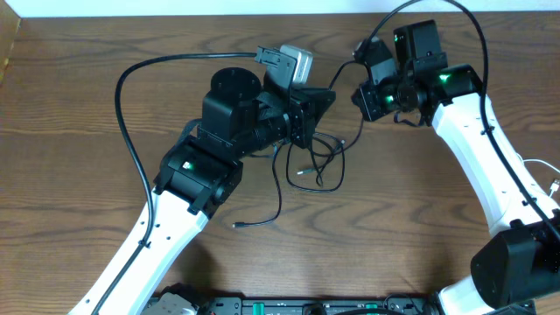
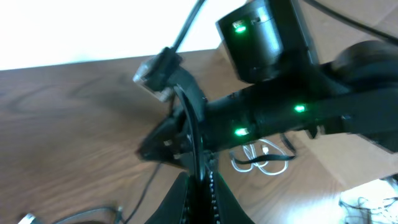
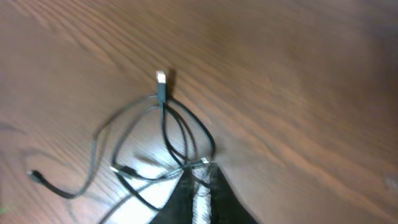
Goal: Untangle cables
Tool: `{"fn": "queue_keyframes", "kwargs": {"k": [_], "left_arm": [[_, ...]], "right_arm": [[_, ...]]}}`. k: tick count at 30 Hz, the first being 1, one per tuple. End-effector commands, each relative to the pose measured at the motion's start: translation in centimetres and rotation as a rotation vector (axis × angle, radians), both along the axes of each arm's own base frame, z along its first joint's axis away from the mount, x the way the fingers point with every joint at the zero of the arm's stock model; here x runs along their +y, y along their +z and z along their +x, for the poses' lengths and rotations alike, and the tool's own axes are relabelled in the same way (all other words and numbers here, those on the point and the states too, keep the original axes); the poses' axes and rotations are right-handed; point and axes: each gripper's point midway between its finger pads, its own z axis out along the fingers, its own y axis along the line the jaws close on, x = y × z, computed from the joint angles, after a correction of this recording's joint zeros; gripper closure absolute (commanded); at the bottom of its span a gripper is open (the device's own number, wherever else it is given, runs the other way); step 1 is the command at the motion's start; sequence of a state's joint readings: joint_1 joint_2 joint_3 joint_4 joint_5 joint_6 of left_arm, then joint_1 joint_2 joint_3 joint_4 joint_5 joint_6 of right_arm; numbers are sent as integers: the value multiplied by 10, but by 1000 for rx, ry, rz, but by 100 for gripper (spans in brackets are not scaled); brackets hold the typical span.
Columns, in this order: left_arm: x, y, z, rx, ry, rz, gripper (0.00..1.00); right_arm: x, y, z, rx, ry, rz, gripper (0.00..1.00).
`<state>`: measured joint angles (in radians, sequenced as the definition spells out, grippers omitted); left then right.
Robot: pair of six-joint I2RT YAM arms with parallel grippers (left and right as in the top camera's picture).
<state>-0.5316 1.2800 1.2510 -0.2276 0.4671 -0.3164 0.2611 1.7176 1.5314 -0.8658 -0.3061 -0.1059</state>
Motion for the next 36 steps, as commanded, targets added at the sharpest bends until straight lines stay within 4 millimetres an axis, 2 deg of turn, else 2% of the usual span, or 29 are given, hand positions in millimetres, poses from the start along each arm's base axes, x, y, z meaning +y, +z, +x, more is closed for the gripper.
{"fn": "queue_keyframes", "kwargs": {"k": [1, 2, 5, 11, 14, 15, 18, 19, 22, 23, 24, 26, 28, 31, 36], "left_arm": [[23, -14, 14, 20, 150, 89, 91], [27, -20, 14, 37, 168, 110, 78], [41, -39, 14, 92, 225, 183, 65], [70, -91, 3, 249, 313, 376, 64], [75, -130, -3, 365, 306, 479, 64], [75, -142, -2, 399, 301, 506, 64], [72, -169, 1, 460, 292, 555, 64], [71, -183, 4, 492, 288, 576, 64], [58, -215, 5, 571, 236, 590, 63], [50, -223, 4, 598, 201, 572, 58], [40, -232, 5, 624, 161, 546, 48], [24, -243, 8, 644, 110, 501, 39], [12, -252, 14, 648, 78, 468, 36], [-3, -261, 20, 650, 31, 420, 35], [-7, -278, 25, 659, 26, 420, 35]], "right_arm": [[-52, -17, 5, 28, -206, -205, 99], [-66, -19, 5, 37, -271, -241, 99], [-96, -20, 6, 57, -391, -284, 99], [-159, -12, 9, 92, -647, -222, 99], [-199, 1, 2, 93, -812, -174, 99], [-204, 5, 0, 99, -835, -134, 99], [-197, 11, 0, 115, -796, -29, 99], [-190, 11, -1, 125, -744, 4, 99], [-183, 8, -7, 159, -721, 10, 99], [-182, 8, -8, 165, -718, 9, 99], [-180, 7, -10, 173, -713, 7, 99], [-176, 6, -12, 182, -704, 4, 99], [-173, 5, -13, 186, -698, 2, 99], [-173, 5, -13, 189, -698, 1, 99], [-173, 5, -14, 191, -698, 1, 99]]}}
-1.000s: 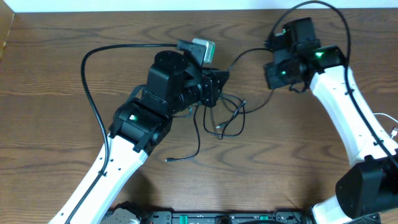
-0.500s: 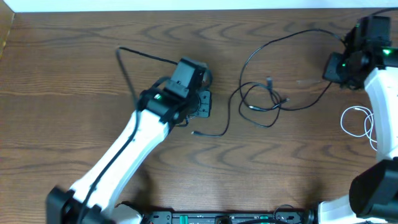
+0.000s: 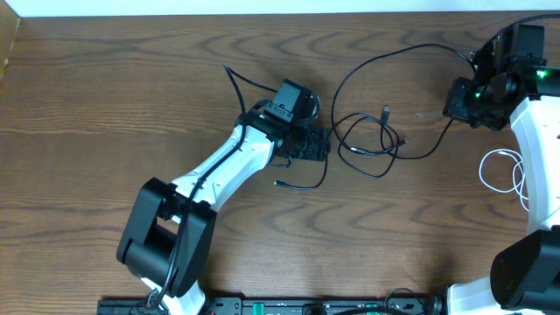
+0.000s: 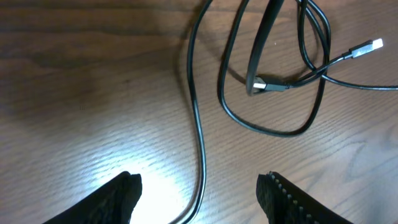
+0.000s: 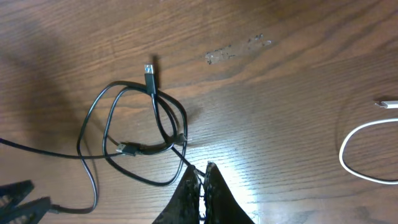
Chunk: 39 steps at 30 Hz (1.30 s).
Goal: Untangle cables
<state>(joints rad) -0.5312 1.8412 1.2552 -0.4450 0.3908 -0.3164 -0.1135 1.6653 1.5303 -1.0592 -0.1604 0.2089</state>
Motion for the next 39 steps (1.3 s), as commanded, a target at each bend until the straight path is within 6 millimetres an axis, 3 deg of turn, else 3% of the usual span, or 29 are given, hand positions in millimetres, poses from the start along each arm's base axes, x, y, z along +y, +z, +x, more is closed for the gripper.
{"fn": "queue_keyframes", "kwargs": {"k": [1, 10, 16, 24, 32, 39], "left_arm": [[-7, -8, -1, 26, -20, -24, 35], [-20, -34, 7, 10, -36, -19, 35], [-25, -46, 12, -89, -25, 108, 35], [-37, -63, 1, -157, -50, 229, 35], [-62, -55, 6, -216, -46, 161, 35], [-59, -57, 10, -224, -7, 170, 35]], "right_arm": [[4, 10, 1, -29, 14, 6, 99], [5, 9, -2, -15, 14, 8, 99], [5, 8, -6, 0, 14, 10, 99], [8, 8, -7, 3, 19, 24, 99], [9, 8, -7, 5, 22, 30, 99], [9, 8, -7, 5, 22, 31, 99]]}}
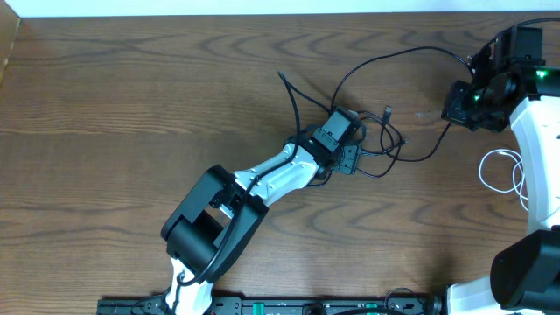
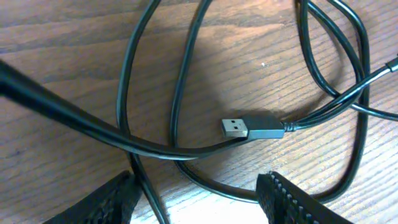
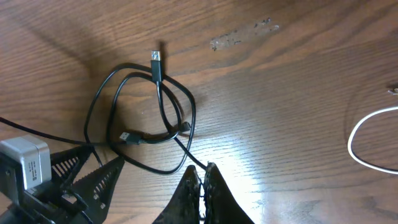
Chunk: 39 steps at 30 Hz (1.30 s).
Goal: Untangle cables
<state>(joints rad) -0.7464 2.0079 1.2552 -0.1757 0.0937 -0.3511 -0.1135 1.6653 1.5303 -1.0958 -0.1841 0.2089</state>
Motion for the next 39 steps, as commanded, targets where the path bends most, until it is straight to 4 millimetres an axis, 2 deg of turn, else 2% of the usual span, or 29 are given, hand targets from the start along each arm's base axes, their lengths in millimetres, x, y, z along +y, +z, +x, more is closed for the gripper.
{"fn": "queue_keyframes", "kwargs": {"k": [1, 8, 10, 11, 12, 14, 16, 19, 22, 25, 27, 29, 34, 39], "left_arm": [[5, -10, 4, 1, 42, 29, 35], [9, -31, 1, 36, 45, 59, 36], [11, -33, 0, 39, 47, 70, 42], [15, -34, 1, 34, 57, 89, 46], [24, -37, 2, 23, 79, 135, 56], [42, -40, 3, 9, 114, 218, 66], [60, -42, 3, -3, 144, 306, 69], [77, -42, 3, -20, 170, 388, 70], [70, -38, 3, -24, 162, 356, 68], [43, -24, 6, -21, 123, 215, 62], [18, -16, 3, 2, 70, 91, 60], [6, -13, 0, 35, 72, 20, 60], [8, -15, 2, 38, 111, 21, 60], [13, -37, 2, 41, 123, 72, 60]], "right_arm": [[4, 10, 1, -29, 14, 5, 99], [4, 10, 1, -29, 14, 5, 99], [4, 10, 1, -29, 13, 6, 99], [4, 10, 1, -29, 13, 6, 99], [4, 10, 1, -29, 13, 6, 99], [4, 10, 1, -29, 13, 6, 99], [4, 10, 1, -29, 13, 6, 99], [4, 10, 1, -29, 13, 6, 99], [4, 10, 1, -30, 13, 5, 99], [4, 10, 1, -30, 13, 5, 99], [4, 10, 1, -30, 13, 5, 99], [4, 10, 1, -30, 13, 5, 99], [4, 11, 1, -31, 13, 6, 99], [10, 12, 2, -36, 26, 40, 99]]}}
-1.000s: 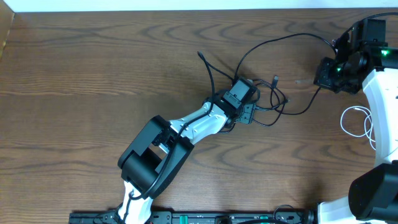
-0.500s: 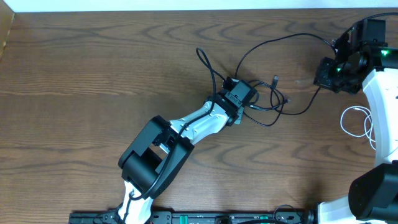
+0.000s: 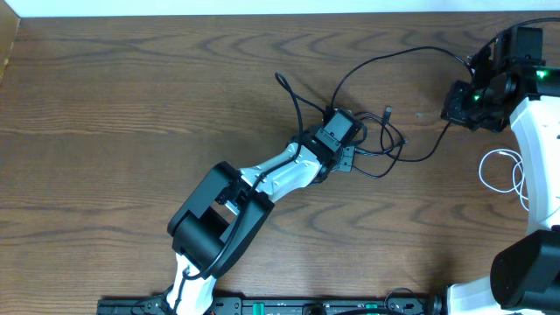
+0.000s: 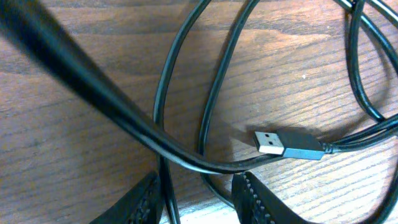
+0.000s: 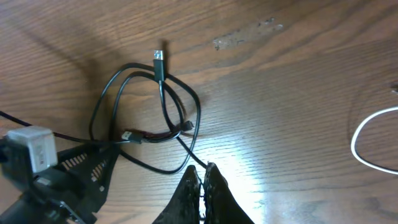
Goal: Untangle cables
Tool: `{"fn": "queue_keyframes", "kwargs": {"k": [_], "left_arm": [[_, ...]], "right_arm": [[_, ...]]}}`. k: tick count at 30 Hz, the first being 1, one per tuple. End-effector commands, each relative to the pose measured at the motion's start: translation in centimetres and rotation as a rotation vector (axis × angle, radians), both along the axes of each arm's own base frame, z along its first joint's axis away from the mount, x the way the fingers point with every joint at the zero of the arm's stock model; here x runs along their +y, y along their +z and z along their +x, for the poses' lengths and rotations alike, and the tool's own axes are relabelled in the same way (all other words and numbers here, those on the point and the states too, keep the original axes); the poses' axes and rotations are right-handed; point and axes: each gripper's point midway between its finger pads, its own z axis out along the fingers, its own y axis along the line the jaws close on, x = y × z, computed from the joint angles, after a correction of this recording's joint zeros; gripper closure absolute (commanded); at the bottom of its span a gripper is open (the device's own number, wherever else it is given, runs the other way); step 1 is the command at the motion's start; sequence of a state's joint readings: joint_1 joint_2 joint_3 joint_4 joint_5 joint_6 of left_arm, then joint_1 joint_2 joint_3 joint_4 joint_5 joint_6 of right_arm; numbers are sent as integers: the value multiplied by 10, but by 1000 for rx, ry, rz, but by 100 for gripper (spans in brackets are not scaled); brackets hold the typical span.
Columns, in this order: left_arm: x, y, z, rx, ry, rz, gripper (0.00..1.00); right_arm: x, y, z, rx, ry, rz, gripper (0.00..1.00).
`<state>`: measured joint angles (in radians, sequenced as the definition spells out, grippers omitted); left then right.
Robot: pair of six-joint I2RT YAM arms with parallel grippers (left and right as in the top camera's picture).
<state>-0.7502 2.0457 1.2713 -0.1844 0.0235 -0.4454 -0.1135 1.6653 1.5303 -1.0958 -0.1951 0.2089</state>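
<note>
The black cable tangle [image 3: 376, 140] lies on the wooden table, its loops crossing right of centre. My left gripper [image 3: 346, 157] sits low on the tangle's left side. It is open [image 4: 198, 202], with a black strand [image 4: 168, 199] running between its fingers. A USB plug [image 4: 289, 142] lies just ahead of it. My right gripper [image 3: 455, 109] is at the far right, shut [image 5: 202, 180] on the black cable leading into the loops [image 5: 155, 118]. Another plug [image 5: 159, 57] points away at the top of the loops.
A white cable [image 3: 503, 171] lies coiled at the table's right edge, below the right gripper, and shows in the right wrist view as a white loop [image 5: 367, 140]. A long black strand [image 3: 394, 57] arcs from the tangle toward the right arm.
My left gripper's fingers stand closer together around the strand, and the USB plug sits further right in the left wrist view. The right gripper and its cable have not moved.
First both arms were close together above the tangle, each shut on black cable. Then my right gripper held its cable at the far right and the left was open, low beside the loops. The left then reached the tangle by the USB plug, where its fingers have narrowed.
</note>
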Motion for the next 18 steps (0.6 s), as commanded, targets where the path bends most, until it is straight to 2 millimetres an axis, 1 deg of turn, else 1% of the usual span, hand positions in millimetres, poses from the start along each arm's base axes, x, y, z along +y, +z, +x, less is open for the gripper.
{"fn": "queue_keyframes", "kwargs": {"k": [1, 4, 9, 13, 18], "left_arm": [[5, -25, -5, 31, 10, 43, 60], [6, -26, -2, 12, 19, 54, 60], [16, -24, 7, -63, 62, 130, 60], [15, -23, 5, -92, 50, 160, 59], [15, -24, 4, -86, 48, 166, 59]], "right_arm": [[8, 12, 2, -35, 22, 30, 99], [9, 12, 2, -37, 25, 37, 99], [10, 12, 2, -37, 25, 37, 99], [9, 12, 2, -37, 25, 37, 99], [10, 12, 2, -37, 25, 37, 99]]}}
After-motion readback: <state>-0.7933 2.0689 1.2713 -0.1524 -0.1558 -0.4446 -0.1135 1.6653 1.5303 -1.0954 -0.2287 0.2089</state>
